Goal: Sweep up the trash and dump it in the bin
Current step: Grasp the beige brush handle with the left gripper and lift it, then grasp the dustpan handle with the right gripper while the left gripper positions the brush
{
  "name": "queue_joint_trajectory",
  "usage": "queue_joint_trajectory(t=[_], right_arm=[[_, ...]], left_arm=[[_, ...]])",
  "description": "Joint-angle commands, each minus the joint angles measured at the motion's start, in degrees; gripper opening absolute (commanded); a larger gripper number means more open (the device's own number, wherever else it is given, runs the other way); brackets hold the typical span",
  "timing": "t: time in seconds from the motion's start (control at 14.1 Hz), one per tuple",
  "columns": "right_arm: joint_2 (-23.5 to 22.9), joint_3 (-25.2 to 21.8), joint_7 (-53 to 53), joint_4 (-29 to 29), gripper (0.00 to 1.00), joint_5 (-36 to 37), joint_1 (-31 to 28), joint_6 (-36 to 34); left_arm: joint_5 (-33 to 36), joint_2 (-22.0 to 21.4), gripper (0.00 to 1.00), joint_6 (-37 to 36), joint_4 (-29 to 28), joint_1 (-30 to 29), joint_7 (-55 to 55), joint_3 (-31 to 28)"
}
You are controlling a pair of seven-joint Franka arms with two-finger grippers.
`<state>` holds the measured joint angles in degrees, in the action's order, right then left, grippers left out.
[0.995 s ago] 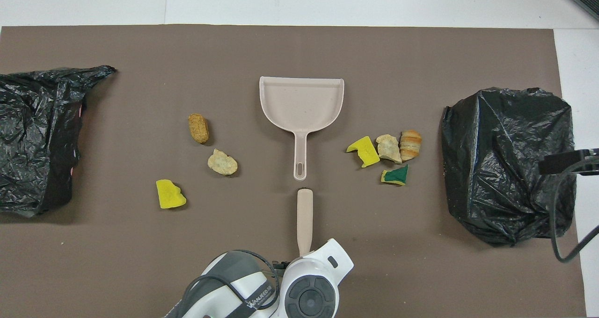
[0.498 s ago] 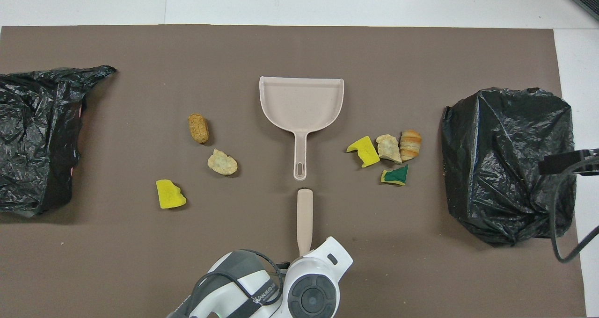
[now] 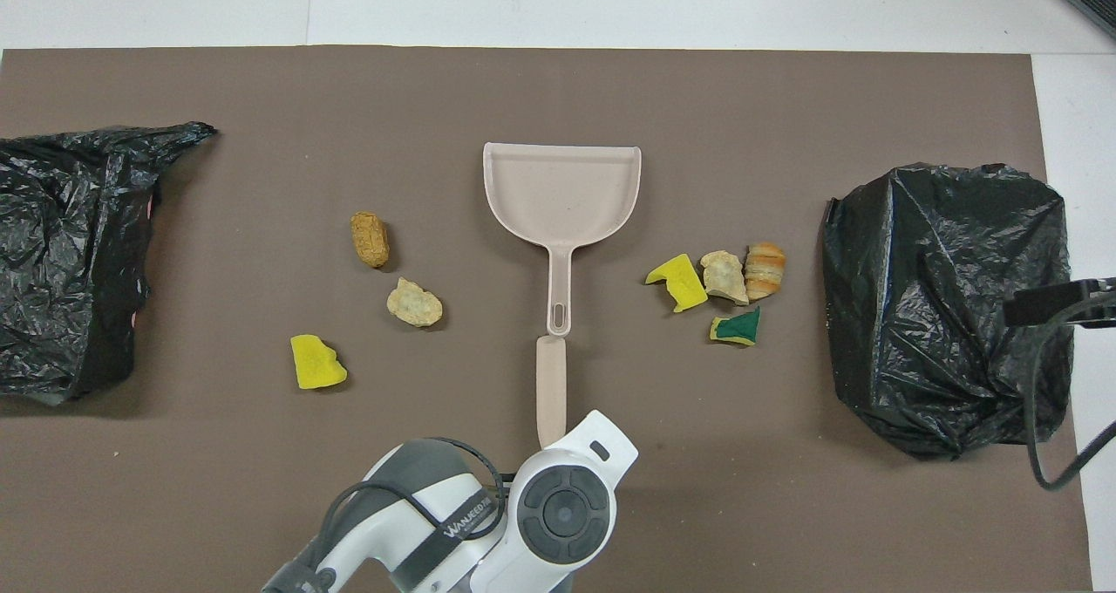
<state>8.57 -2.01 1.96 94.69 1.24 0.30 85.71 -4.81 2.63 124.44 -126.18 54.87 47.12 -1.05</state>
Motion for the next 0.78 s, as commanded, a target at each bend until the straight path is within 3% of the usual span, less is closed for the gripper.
queue_joint_trajectory(t=[0.0, 0.14, 0.43, 0.71], right_arm=[[1.8, 0.2, 1.1, 2.0, 1.0, -0.4, -0.7, 0.0], [1.9, 0.2, 1.1, 2.1, 1.0, -0.4, -0.7, 0.0], [1.6, 0.3, 0.4, 2.4, 1.0, -0.4, 0.1, 0.3], [-1.6, 0.9, -8.4, 3.9, 1.0, -0.4, 7.9, 4.5]], left_arm=[[0.1, -2.4, 0.0, -6.2, 1.6, -4.2, -1.4, 0.0], [3.0, -2.4, 0.0, -9.3, 3.0, -5.8, -1.4, 0.0], [6.0, -2.5, 0.0, -13.8, 6.0, -14.7, -1.1, -0.2], [6.0, -2.2, 0.0, -17.9, 6.4, -20.5, 8.5, -0.2]])
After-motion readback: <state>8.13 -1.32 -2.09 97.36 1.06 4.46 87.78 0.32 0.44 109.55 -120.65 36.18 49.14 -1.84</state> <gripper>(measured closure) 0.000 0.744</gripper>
